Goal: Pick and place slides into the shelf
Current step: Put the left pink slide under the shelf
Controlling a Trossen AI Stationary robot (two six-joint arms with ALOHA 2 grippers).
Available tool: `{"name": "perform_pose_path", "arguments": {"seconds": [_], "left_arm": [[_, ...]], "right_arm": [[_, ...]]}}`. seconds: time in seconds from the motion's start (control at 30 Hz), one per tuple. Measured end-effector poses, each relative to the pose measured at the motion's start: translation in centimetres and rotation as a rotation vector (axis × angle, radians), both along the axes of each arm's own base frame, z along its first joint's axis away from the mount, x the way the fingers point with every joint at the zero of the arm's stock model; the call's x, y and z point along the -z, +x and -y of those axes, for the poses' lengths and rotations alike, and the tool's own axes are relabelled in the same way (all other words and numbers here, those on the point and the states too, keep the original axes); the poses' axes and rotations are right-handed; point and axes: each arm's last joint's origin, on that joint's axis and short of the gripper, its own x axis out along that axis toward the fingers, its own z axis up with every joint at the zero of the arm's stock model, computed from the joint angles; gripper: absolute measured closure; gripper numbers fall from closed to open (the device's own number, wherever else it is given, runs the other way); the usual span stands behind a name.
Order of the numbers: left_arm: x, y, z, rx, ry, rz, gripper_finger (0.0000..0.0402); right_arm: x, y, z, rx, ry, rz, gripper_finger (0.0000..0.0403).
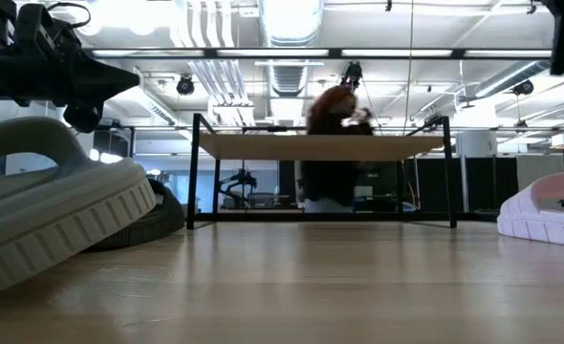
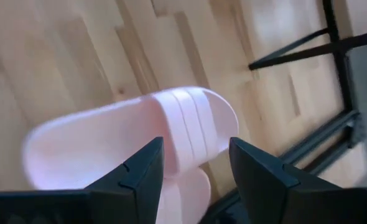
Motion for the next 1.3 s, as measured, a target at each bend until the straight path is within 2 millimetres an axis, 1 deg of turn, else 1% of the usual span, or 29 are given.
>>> {"name": "perform_pose_path", "arguments": {"seconds": [0.23,0.4,0.53,0.63,0.8,1.03,1.3], "left_arm": [[0.0,0.0,0.0,0.0,0.0,0.002,0.0402],[0.0,0.0,0.0,0.0,0.0,0.002,0.0402],[0.0,0.0,0.0,0.0,0.0,0.002,0.0402],[0.0,0.0,0.0,0.0,0.0,0.002,0.0402],[0.0,0.0,0.0,0.0,0.0,0.001,0.0402],[0.0,0.0,0.0,0.0,0.0,0.002,0.0402],[0.0,0.0,0.0,0.0,0.0,0.002,0.0402]], "right_arm": [[3.7,0.0,-1.2,0.015,-0.105,-0.087,0.0219],[5.6,-1.0,-1.5,0.008,-0.151,-0.111,0.0218],[6.8,-1.5,-1.3,-0.002,-0.122,-0.084,0.0218],[7.5,-1.6,-1.2,-0.042,-0.095,-0.077,0.0218],[8.9,-2.1,-0.3,-0.086,-0.116,-0.117,0.0218],[10.2,-2.3,1.1,-0.054,-0.148,-0.156,0.0218],[12.2,-2.4,2.7,-0.036,-0.148,-0.182,0.0219]]}}
